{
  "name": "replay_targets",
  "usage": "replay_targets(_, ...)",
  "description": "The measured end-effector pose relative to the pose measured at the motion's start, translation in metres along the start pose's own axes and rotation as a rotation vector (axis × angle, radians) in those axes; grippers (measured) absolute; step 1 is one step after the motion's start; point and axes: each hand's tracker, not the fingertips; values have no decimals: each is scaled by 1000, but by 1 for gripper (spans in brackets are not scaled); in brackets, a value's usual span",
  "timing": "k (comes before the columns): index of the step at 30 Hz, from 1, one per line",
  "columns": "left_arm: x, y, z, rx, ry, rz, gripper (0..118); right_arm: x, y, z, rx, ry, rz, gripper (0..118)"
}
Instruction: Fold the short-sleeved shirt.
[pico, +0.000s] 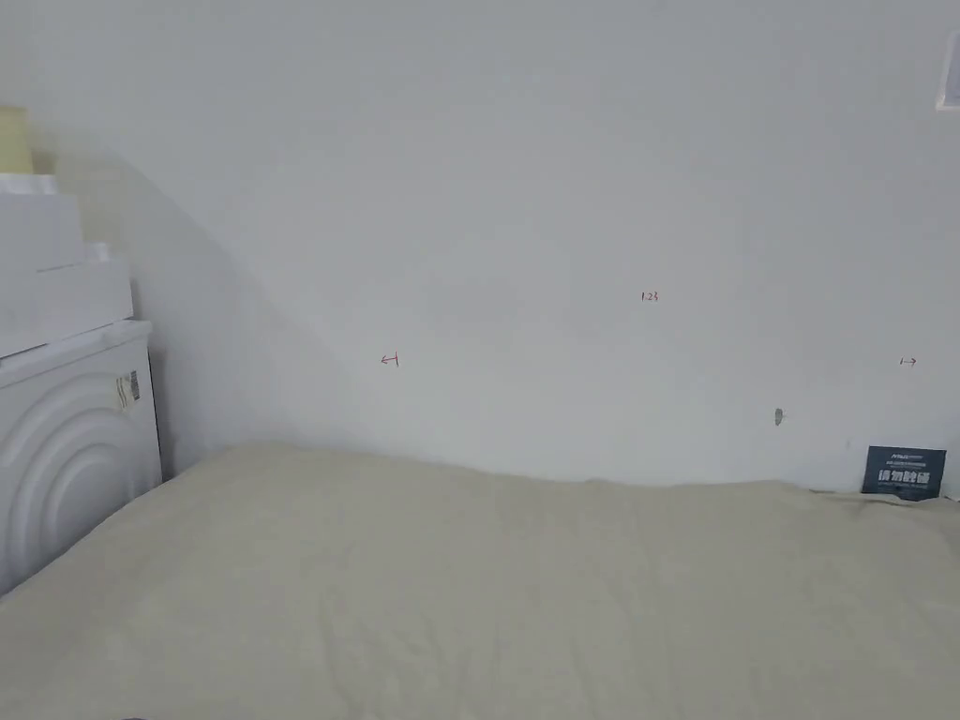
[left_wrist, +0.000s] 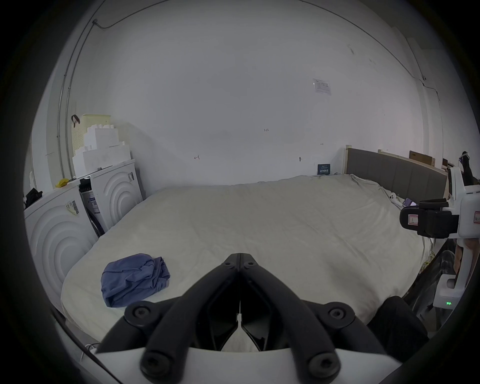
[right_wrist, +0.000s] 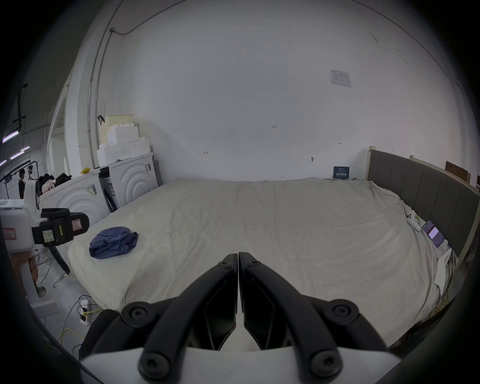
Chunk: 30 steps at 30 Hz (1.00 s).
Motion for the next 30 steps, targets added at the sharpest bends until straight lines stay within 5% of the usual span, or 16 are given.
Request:
replay_targets(4,1,0,-1,-5,3,-16,1,-3,-1,0,-6,-1,8,4)
replay_targets(7,2,0,1,-5,0,-12,9,-5,-2,1,-8,-10,5,24)
replay_targets(9,3,-1,0,-6,3,-5,40,-4,-4,1,-3,-13,-9,61)
replay_targets(12,4,-3,0,10,25,-12,62,-4,-7,0,-2,-26,-10,71)
replay_targets(14,5,-3,0,11,33,-13,96,-5,-7,-1,-4,-25,-6,92)
replay_targets(15,5,-4,0,17,32,-7,104,-5,-7,0,-1,-26,-3,93)
replay_targets(20,6,-4,1,36,18,4,118,-8,-8,-1,20,-38,13,102)
replay_targets(30,11,-2,3,47,21,-1,118,-22,-6,0,47,-50,95,108)
